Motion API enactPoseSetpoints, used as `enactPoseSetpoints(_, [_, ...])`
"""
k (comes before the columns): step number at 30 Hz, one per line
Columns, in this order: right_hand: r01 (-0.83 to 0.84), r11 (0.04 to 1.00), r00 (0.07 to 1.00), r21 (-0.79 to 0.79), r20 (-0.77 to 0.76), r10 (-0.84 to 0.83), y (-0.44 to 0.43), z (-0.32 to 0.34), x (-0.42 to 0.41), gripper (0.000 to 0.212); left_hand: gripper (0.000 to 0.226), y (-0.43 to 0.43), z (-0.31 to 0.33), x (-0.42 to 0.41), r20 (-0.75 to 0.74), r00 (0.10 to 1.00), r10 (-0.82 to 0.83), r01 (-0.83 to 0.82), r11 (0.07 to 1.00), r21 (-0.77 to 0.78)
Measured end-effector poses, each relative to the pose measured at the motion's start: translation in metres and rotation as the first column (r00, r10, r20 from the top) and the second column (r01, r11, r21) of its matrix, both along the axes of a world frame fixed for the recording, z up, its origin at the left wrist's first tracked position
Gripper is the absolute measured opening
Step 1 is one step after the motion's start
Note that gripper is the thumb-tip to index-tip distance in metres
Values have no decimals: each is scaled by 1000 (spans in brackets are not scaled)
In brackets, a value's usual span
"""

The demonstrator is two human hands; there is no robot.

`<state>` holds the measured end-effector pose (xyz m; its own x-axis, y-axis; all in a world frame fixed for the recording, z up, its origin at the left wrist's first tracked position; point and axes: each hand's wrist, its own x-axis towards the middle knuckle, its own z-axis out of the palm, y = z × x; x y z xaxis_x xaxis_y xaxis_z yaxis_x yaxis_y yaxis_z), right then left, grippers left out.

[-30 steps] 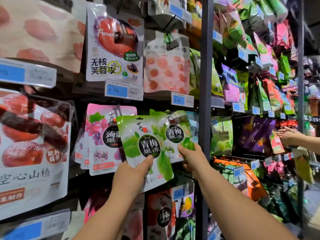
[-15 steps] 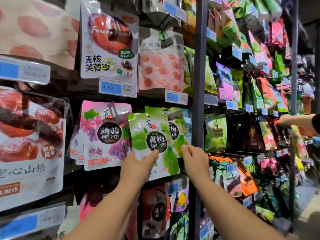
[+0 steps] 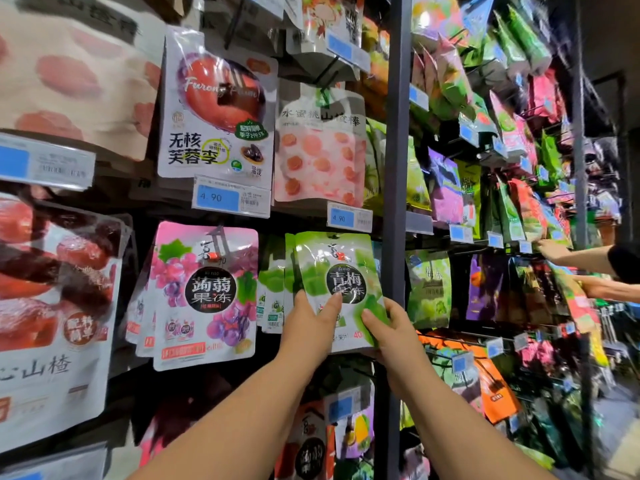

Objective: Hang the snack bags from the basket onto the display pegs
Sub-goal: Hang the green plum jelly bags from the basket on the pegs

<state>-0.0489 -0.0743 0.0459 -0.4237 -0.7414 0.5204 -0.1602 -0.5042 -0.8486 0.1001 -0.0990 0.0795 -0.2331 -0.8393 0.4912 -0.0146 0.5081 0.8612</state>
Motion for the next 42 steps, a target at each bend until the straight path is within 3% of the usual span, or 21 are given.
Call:
enactPoseSetpoints(2, [-6, 1000, 1000, 0, 13, 6, -1, 5, -2, 28, 39, -1, 6, -2, 35, 999, 9, -9, 1000, -19])
enactPoseSetpoints(7, [25, 1000, 999, 8, -21, -25, -5, 13, -2, 51, 46, -10, 14, -8, 63, 998, 29, -29, 1000, -2])
enactPoseSetpoints(10, [22, 1000, 999, -2, -30, -22, -8, 15, -4, 37, 53, -9, 20, -9, 113, 993, 45, -43, 999, -16])
enactPoseSetpoints(13, [35, 999, 999, -6, -7, -35, -11, 16, -4, 57, 65, -10, 22, -11, 146, 987, 70, -67, 997, -25])
enactPoseSetpoints(15, [57, 998, 998, -4, 2, -57, -14, 17, -4, 57, 69, -12, 22, -12, 134, 987, 86, -82, 996, -33])
enactPoseSetpoints(19, [123, 992, 990, 18, -74, -122, -19, 20, -2, 58, 86, -22, 14, -13, 79, 982, 170, -155, 973, -170])
enactPoseSetpoints(25, [213, 971, 959, 111, -212, -186, -28, 17, 1, 57, 68, -41, 0, -15, 262, 937, 232, -167, 954, -248])
enactPoseSetpoints(32, [318, 936, 904, 149, -346, -252, -48, 15, 2, 58, 67, -62, 0, -23, 280, 927, 251, -196, 958, -210])
enactPoseSetpoints(42, [346, 910, 887, 228, -396, -238, -84, 13, 0, 58, 70, -91, -4, -29, 300, 915, 271, -240, 961, -136])
